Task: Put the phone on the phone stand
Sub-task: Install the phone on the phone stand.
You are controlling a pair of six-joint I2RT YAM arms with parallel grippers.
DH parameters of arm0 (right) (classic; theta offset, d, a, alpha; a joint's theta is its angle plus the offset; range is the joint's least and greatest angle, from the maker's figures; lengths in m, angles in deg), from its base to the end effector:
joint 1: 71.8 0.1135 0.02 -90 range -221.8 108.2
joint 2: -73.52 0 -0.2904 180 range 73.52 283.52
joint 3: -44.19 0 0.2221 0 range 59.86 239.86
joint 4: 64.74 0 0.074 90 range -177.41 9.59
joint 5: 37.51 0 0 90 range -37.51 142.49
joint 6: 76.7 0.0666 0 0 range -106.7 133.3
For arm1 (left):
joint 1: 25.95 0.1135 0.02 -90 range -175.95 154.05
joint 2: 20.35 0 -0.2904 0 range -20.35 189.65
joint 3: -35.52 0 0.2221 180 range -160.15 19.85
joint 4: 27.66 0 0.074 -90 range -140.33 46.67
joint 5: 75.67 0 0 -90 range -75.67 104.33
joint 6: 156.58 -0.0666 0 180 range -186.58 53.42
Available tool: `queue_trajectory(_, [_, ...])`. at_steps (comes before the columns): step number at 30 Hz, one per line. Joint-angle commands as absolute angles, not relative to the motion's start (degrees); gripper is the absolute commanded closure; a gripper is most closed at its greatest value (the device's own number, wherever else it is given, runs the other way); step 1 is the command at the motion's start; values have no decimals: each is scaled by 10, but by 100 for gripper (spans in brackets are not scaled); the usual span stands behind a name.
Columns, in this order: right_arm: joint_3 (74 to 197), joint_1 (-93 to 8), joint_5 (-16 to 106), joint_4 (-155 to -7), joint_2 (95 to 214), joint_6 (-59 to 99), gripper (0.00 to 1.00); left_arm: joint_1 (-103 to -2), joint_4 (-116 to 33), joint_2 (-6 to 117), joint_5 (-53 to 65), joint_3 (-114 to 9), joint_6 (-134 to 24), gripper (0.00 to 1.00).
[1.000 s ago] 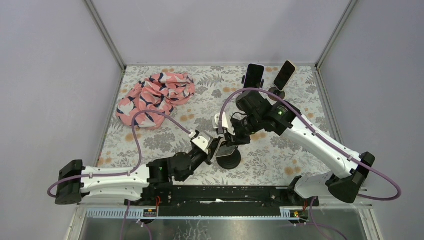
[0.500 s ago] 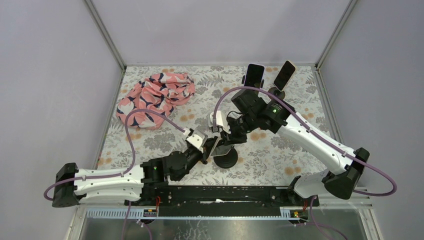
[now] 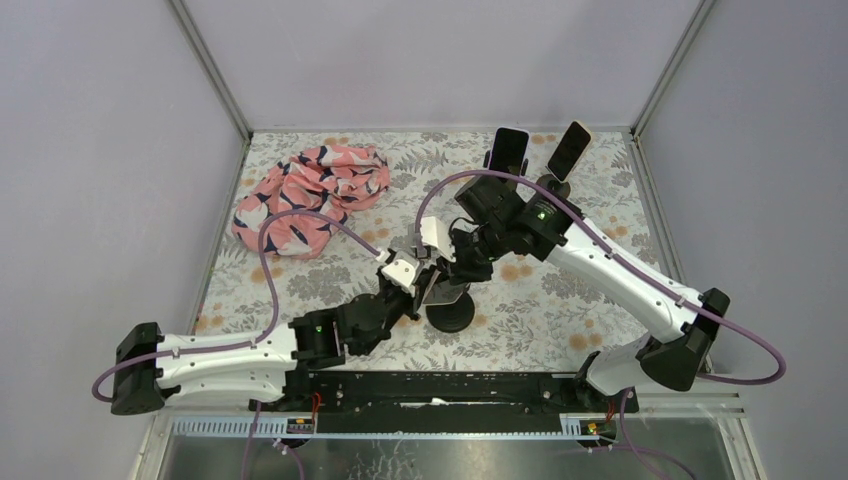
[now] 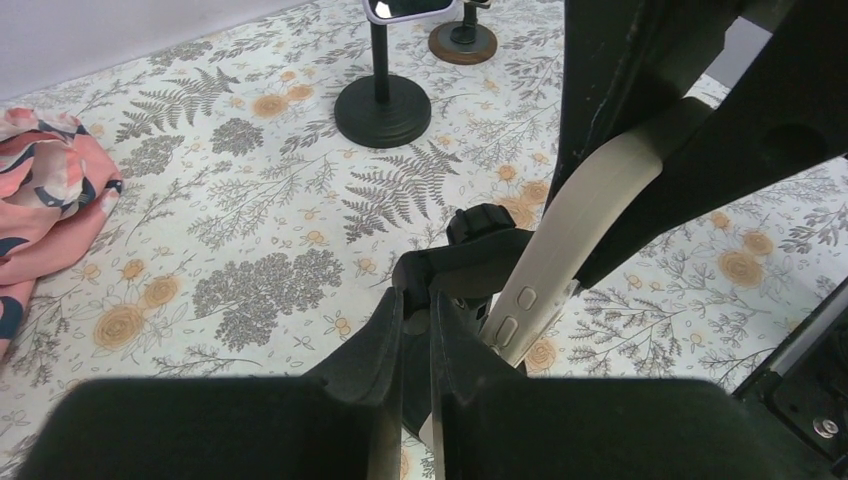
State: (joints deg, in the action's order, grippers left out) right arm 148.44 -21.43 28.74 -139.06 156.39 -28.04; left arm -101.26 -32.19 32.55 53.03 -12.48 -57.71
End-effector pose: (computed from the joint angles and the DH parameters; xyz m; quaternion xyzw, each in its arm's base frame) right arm 0.1529 0.2267 0.3749 -0.7114 0.5993 0.2190 0.2947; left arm 0.0886 -0.1736 0.3055 0.2151 0.7195 -0.2214 0.6221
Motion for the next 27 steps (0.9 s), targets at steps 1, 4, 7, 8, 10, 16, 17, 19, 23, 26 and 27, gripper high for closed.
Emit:
queue_trajectory(1, [1465,-240,552,-1454,1616,-220,100,-1014,-292,321,570,-160,-553,100])
queue_trajectory(4, [1472,-241,562,-1459,1627,-203,100,-1014,-277,317,558,-155,-555,100])
queue_trajectory(7, [1477,-244,568,-1463,1635,-193,100,-1014,-269,307,547,-147,-548,100])
queue_trajectory(8, [1480,-244,569,-1467,1638,-192,100,-1014,-269,302,543,-144,-545,100])
queue_trajectory(10, [1486,-247,570,-1472,1642,-189,100,-1014,-271,291,537,-139,-539,100])
queue_trajectory(16, [1487,-251,582,-1474,1647,-184,100,-1013,-286,270,536,-129,-531,100])
queue_trajectory(17, [1486,-252,583,-1474,1649,-183,100,-1013,-289,268,537,-128,-530,100])
queue_trajectory(19, [1485,-255,585,-1471,1647,-182,100,-1013,-300,265,541,-129,-530,100])
queue_trajectory(23, [1489,-265,598,-1471,1649,-185,100,-1013,-315,263,545,-131,-533,100])
queue_trajectory(26, [1490,-271,606,-1471,1651,-186,100,-1013,-318,270,544,-136,-537,100])
queue_trajectory(27, [1489,-271,608,-1471,1652,-186,100,-1013,-318,273,543,-138,-539,100])
